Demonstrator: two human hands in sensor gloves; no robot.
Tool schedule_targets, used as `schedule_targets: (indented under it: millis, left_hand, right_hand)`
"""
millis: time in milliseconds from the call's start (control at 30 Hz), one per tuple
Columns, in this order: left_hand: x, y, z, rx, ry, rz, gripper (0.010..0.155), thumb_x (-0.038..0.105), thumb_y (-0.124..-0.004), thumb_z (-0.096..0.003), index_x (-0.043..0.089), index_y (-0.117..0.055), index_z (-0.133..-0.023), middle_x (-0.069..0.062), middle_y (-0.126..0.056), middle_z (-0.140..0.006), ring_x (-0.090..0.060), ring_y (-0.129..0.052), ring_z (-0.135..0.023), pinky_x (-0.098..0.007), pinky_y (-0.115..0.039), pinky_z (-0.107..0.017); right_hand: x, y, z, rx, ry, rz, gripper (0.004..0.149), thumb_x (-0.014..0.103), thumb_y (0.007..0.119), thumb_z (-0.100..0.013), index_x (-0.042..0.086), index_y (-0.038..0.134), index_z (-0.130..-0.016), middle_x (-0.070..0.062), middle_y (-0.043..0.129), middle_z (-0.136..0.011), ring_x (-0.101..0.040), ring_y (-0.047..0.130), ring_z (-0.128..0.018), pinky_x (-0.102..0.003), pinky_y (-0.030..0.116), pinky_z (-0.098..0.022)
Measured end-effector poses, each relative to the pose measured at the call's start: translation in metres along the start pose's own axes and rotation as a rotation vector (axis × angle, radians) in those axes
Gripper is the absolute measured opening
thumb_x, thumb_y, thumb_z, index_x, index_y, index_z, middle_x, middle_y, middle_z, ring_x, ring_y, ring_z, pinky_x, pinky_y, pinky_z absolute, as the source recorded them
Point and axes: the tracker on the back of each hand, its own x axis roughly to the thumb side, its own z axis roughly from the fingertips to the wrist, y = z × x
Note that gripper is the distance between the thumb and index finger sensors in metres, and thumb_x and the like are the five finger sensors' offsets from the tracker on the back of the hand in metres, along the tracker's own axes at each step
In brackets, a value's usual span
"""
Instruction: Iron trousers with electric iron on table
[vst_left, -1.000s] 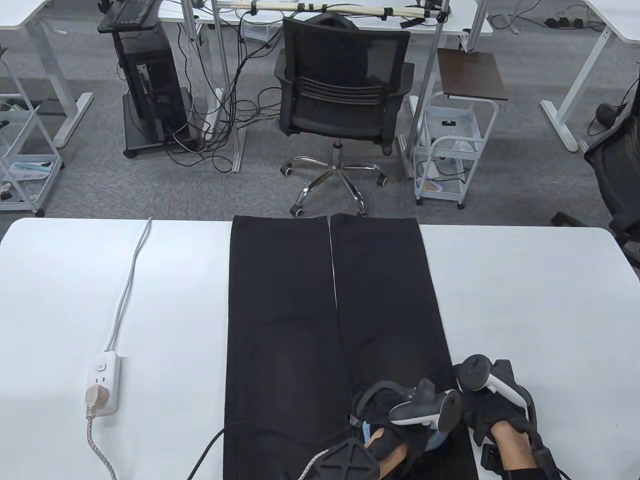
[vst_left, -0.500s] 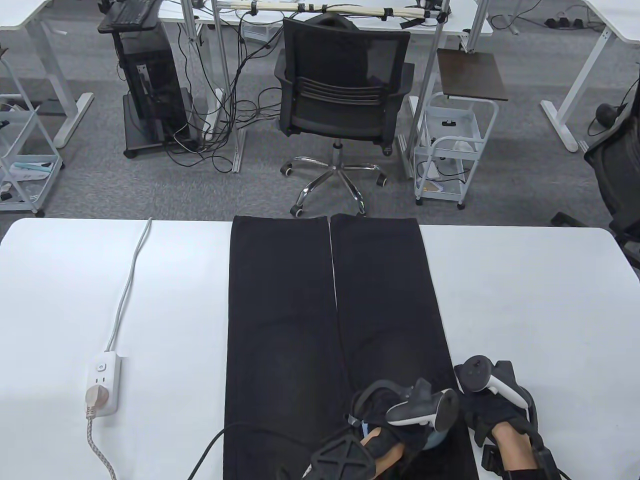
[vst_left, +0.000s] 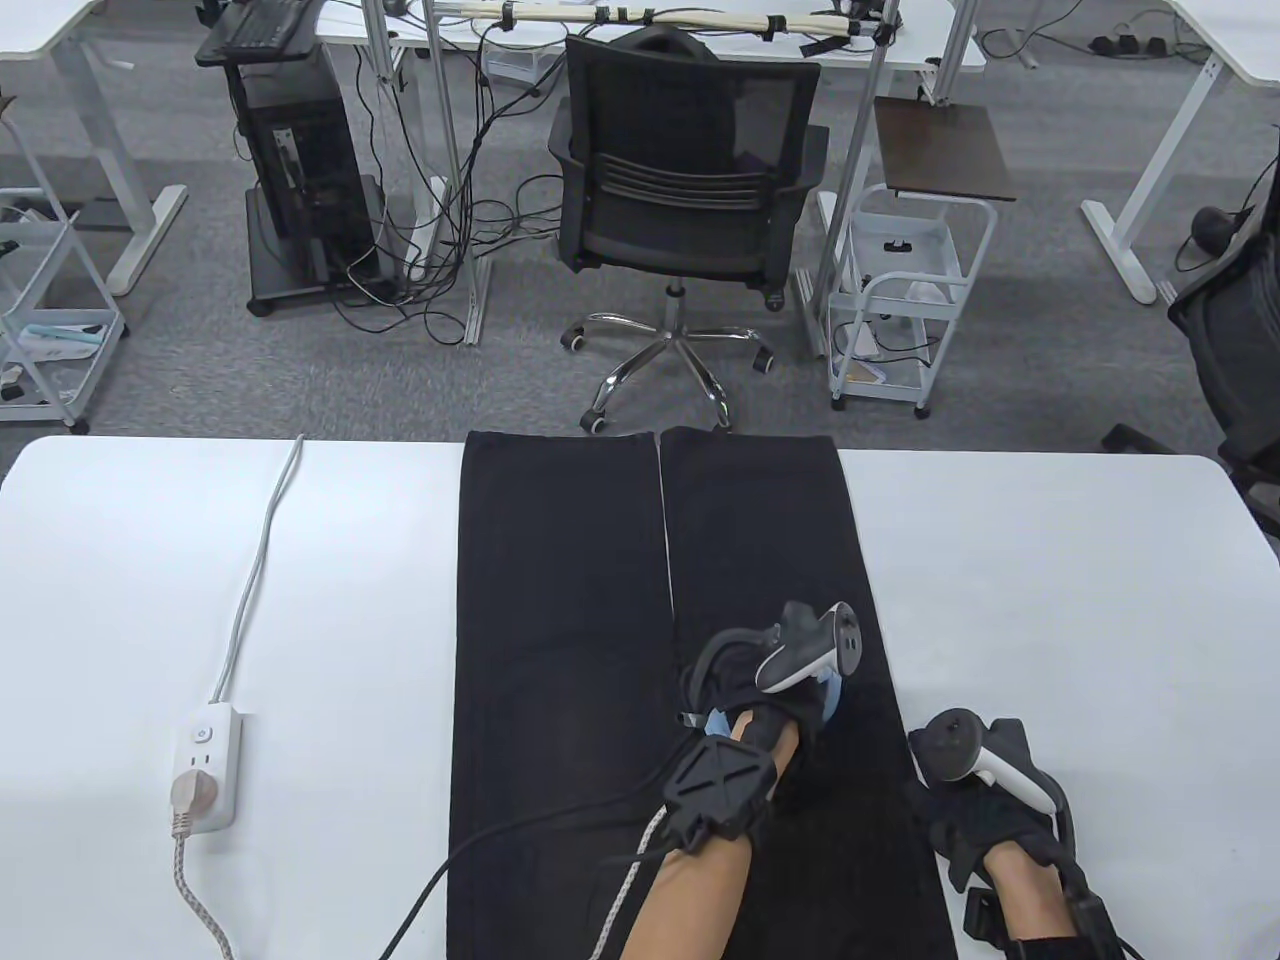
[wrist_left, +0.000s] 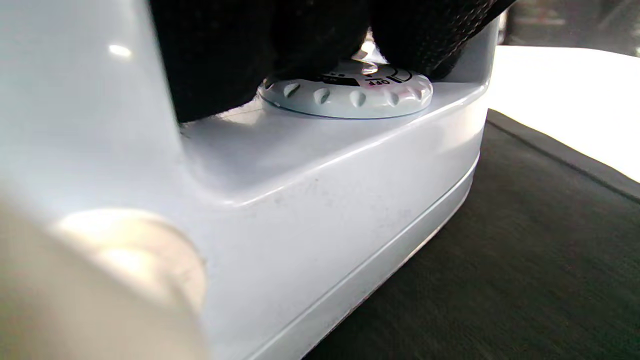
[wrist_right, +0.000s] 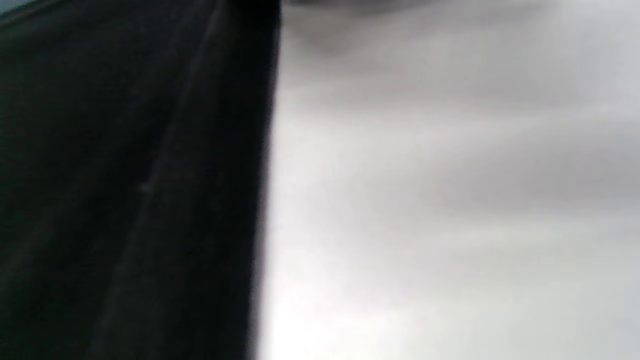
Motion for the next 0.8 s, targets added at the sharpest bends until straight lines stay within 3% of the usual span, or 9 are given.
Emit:
schedule_targets:
  millis: [167, 367, 800]
  left_hand:
    - [-0.003, 0.001, -0.003, 0.005, 0.016, -0.001, 0.044, 0.044, -0.078, -0.0557, 0.01, -0.072, -0.083, 0.002, -0.093, -0.044, -0.015, -0.098, -0.035, -0.049, -0.085, -0.049]
    - [0.006, -0.007, 0.016, -0.01, -0.043, -0.009, 0.044, 0.043, -0.078, -0.0556, 0.009, -0.072, -0.083, 0.001, -0.093, -0.043, -0.016, -0.099, -0.034, -0.05, -0.085, -0.048]
    - [0.053, -0.042, 0.124, -0.024, -0.33, -0.1, 0.045, 0.043, -0.078, -0.056, 0.007, -0.071, -0.084, 0.001, -0.093, -0.044, -0.016, -0.099, -0.034, -0.05, -0.085, -0.048]
  right_hand:
    - [0.0, -0.001, 0.0, 0.004, 0.0, -0.004, 0.067, 0.037, 0.047, -0.06, 0.017, 0.007, -0.11, -0.022, -0.006, -0.112, -0.057, 0.0, -0.098, -0.079, 0.024, -0.063]
    - [0.0, -0.001, -0.001, 0.004, 0.004, -0.008, 0.067, 0.037, 0.047, -0.06, 0.018, 0.007, -0.11, -0.022, -0.007, -0.112, -0.057, 0.0, -0.098, -0.079, 0.024, -0.063]
    - [0.0, -0.002, -0.001, -0.007, 0.002, -0.009, 0.066, 0.032, 0.048, -0.059, 0.019, 0.009, -0.111, -0.021, -0.005, -0.113, -0.057, 0.002, -0.098, -0.079, 0.025, -0.064]
